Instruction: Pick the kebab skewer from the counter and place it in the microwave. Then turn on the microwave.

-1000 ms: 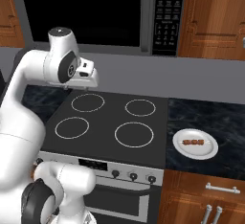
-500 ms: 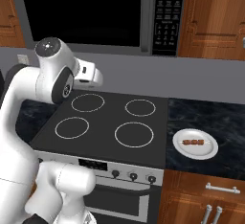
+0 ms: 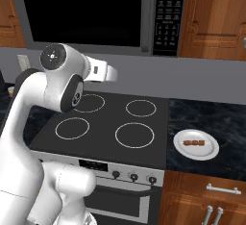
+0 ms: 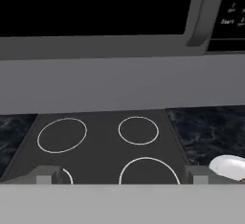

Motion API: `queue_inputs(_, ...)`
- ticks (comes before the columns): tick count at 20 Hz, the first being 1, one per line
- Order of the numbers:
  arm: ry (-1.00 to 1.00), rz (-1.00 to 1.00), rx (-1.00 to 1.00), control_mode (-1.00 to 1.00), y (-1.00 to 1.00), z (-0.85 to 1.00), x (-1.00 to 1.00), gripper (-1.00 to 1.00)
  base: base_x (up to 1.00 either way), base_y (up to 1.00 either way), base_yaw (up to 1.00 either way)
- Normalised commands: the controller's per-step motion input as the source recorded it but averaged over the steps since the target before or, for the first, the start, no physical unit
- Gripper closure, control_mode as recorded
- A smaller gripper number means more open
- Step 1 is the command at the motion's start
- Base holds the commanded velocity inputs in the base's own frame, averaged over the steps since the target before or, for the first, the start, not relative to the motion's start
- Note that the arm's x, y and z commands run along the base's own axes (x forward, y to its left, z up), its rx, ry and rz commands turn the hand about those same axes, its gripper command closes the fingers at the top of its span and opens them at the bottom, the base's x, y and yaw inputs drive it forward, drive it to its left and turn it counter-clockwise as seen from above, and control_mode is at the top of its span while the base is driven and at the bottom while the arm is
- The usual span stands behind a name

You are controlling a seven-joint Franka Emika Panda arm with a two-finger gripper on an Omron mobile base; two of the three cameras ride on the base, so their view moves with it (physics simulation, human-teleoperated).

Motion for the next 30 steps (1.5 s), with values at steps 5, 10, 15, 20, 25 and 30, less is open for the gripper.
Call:
queue_inputs(5,-0.01,-0.04,0.0,-1.0,-0.56,0.41,0.01,-1.0,0.0,0.0,0.0)
queue_inputs(10,0.02,-0.02,0.02,-1.0,-0.51,0.38,0.15,-1.0,0.0,0.0,0.0)
queue_inputs(15,0.08,0.0,0.02,-1.0,-0.47,0.29,0.28,-1.0,0.0,0.0,0.0)
queue_inputs(20,0.08,0.0,0.04,-1.0,-0.32,0.08,0.39,-1.0,0.0,0.0,0.0)
queue_inputs(25,0.0,0.0,0.08,-1.0,-0.13,0.0,0.41,-1.0,0.0,0.0,0.0)
queue_inputs(30,0.0,0.0,0.05,-1.0,-0.04,0.0,0.4,-1.0,0.0,0.0,0.0)
